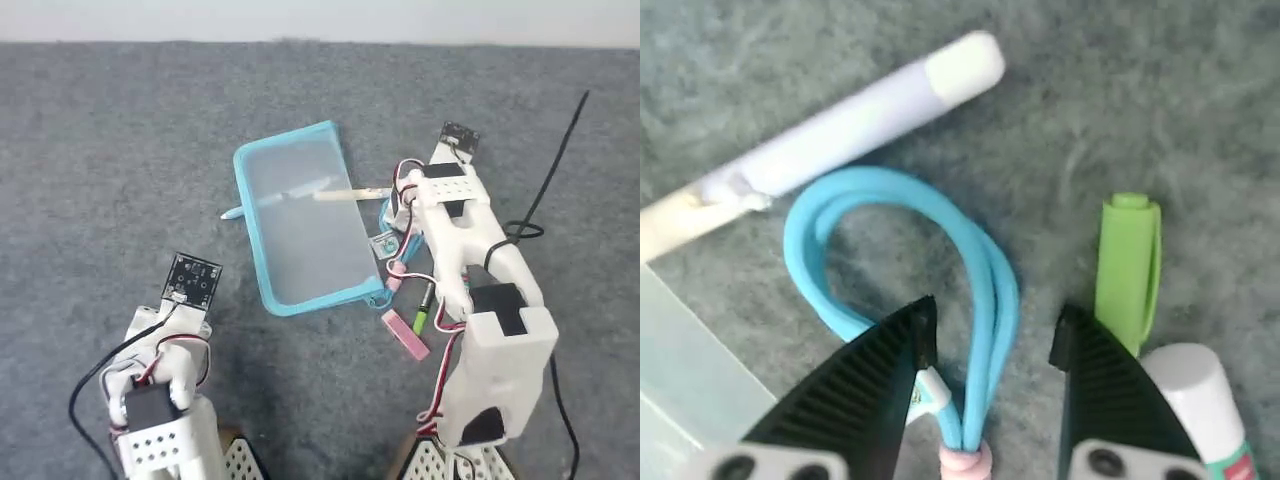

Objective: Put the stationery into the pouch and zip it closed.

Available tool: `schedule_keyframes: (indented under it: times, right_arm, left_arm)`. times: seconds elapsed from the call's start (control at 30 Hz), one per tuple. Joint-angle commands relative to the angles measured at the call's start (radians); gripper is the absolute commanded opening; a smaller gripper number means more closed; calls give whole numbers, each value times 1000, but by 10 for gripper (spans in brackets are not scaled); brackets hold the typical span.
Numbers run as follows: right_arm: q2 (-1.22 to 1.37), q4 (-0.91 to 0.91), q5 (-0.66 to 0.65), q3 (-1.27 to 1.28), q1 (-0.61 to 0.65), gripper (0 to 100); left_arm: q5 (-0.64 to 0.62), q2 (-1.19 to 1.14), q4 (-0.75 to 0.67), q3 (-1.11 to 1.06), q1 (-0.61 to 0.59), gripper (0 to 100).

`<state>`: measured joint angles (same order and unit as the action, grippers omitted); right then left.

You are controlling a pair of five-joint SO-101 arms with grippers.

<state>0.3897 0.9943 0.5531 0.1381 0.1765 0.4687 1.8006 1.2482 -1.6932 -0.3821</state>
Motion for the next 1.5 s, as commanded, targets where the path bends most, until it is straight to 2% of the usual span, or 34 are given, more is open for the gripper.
schedule_keyframes:
  times: [0.0,0.1,0.27,0.5,0.63,0.87,1.27,1.37,1.47]
  right_arm:
    - [2,-54,14,-29,-36,202]
    - [33,-58,12,-29,-36,181]
    - [50,-54,3,-29,-36,60]
    - [42,13,-37,-29,-39,50]
    - [-27,53,-66,-46,-39,6]
    - [-372,120,-161,35,-38,6]
    - [-1228,125,-433,605,-10,8]
    - [-1475,156,-539,749,35,9]
    - [-1690,226,-715,841,71,18]
  left_arm:
    - [14,20,8,7,-5,53]
    - [14,20,8,7,-5,53]
    - [14,20,8,7,-5,53]
    - [14,20,8,7,-5,52]
    - [14,20,6,7,-5,52]
    - [14,20,2,7,-5,52]
    - [14,20,0,7,-5,51]
    - [14,20,0,7,-5,51]
    - [14,20,0,7,-5,51]
